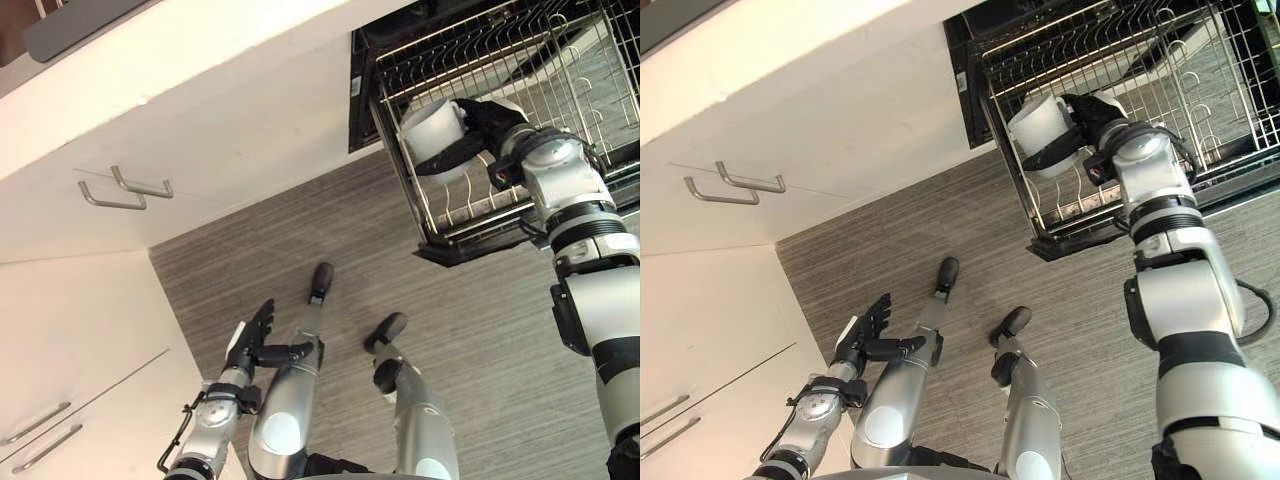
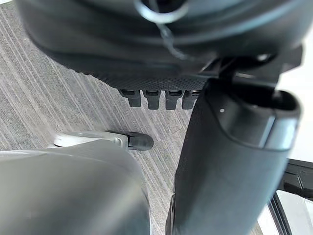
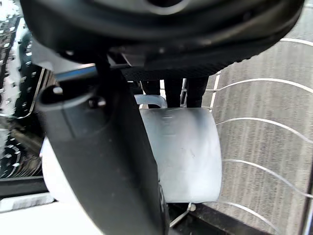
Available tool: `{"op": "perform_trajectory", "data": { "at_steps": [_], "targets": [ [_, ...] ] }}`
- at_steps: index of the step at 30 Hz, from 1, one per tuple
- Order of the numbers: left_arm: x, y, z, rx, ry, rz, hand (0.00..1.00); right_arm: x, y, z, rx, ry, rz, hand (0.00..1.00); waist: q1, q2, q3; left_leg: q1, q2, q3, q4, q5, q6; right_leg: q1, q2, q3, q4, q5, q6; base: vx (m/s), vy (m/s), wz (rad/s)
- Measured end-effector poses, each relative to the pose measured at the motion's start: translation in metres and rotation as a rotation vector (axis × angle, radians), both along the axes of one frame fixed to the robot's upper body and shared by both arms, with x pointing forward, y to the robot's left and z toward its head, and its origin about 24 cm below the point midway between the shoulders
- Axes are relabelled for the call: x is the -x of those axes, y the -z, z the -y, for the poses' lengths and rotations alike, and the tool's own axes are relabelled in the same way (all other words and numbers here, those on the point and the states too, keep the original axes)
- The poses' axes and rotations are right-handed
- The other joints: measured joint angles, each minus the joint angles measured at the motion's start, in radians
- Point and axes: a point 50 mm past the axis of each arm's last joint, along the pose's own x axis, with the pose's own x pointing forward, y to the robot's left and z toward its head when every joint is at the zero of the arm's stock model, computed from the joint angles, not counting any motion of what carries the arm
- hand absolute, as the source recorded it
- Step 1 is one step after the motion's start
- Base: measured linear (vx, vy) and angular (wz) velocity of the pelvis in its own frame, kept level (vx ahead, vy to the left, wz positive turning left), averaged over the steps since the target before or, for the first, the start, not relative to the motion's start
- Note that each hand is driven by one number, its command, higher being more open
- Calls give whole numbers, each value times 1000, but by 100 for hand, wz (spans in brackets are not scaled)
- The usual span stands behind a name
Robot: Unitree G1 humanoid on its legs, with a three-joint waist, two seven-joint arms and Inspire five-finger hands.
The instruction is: Walk over to the sink, pick up the cup, carry it to the dishwasher, place the cup inside the dishwasher, then close the dishwasher door
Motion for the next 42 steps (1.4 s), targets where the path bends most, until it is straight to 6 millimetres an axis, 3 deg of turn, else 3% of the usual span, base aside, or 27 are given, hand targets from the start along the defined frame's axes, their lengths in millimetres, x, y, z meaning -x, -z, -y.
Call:
{"op": "perform_trajectory", "data": {
  "at_steps": [9,16,19,22,25,28,30,32,33,35,37,42],
  "targets": [
    [-1,-2,-5,-36,-39,17,100,0,-12,-8,4,-30,45,100,-5,-1,0,40,16,13,-4,2,-5,39,20,11,-20,7,-6,-19,-64,-5],
    [-1,-1,-12,-63,-54,-9,100,7,-41,-13,12,-122,151,100,-30,-10,3,122,37,45,-19,0,-12,136,58,35,-115,56,-8,-10,-49,-14],
    [2,1,-22,-84,-77,-25,100,10,-32,-12,-7,-141,149,100,-48,-18,-1,163,43,56,-19,-7,-16,185,71,43,-148,69,-9,-10,-39,-15],
    [8,3,-30,-96,-115,-43,100,20,-13,-8,-78,-173,174,100,-55,-42,-14,207,50,83,-22,-21,-18,235,85,68,-194,85,-7,14,-27,-24],
    [24,14,-39,-106,-155,-100,100,37,13,-4,-239,-193,243,100,-89,-76,-41,241,49,108,-25,-40,-19,274,90,89,-233,96,2,61,10,-21],
    [51,31,-45,-112,-207,-200,100,65,55,0,-482,-163,304,100,-124,-111,-100,280,42,148,-23,-69,-17,304,86,124,-254,98,6,135,37,-31],
    [73,40,-47,-93,-260,-258,100,93,84,-3,-593,-144,360,100,-160,-118,-158,298,35,164,-20,-85,-16,325,82,137,-276,99,11,184,31,-21],
    [99,49,-48,-63,-370,-312,100,139,110,-17,-676,-137,466,100,-202,-113,-217,344,25,195,-20,-98,-19,370,73,157,-297,93,20,179,19,-26],
    [104,51,-47,-63,-389,-323,100,152,112,-21,-685,-145,506,100,-213,-108,-239,349,24,200,-20,-102,-21,375,72,160,-303,93,20,162,2,-26],
    [117,55,-41,-47,-462,-340,100,190,104,-32,-693,-220,669,100,-230,-72,-286,397,29,212,-20,-128,-26,416,77,179,-315,91,23,111,-2,-28],
    [124,57,-34,-30,-490,-347,100,205,93,-37,-714,-291,769,100,-236,-50,-328,427,32,219,-20,-149,-28,447,80,181,-322,88,27,27,8,-12],
    [141,60,-32,-23,-566,-379,100,214,83,-45,-773,-431,847,100,-238,-49,-407,472,24,212,-25,-161,-27,499,73,170,-329,76,43,-22,12,6]
  ]
}}
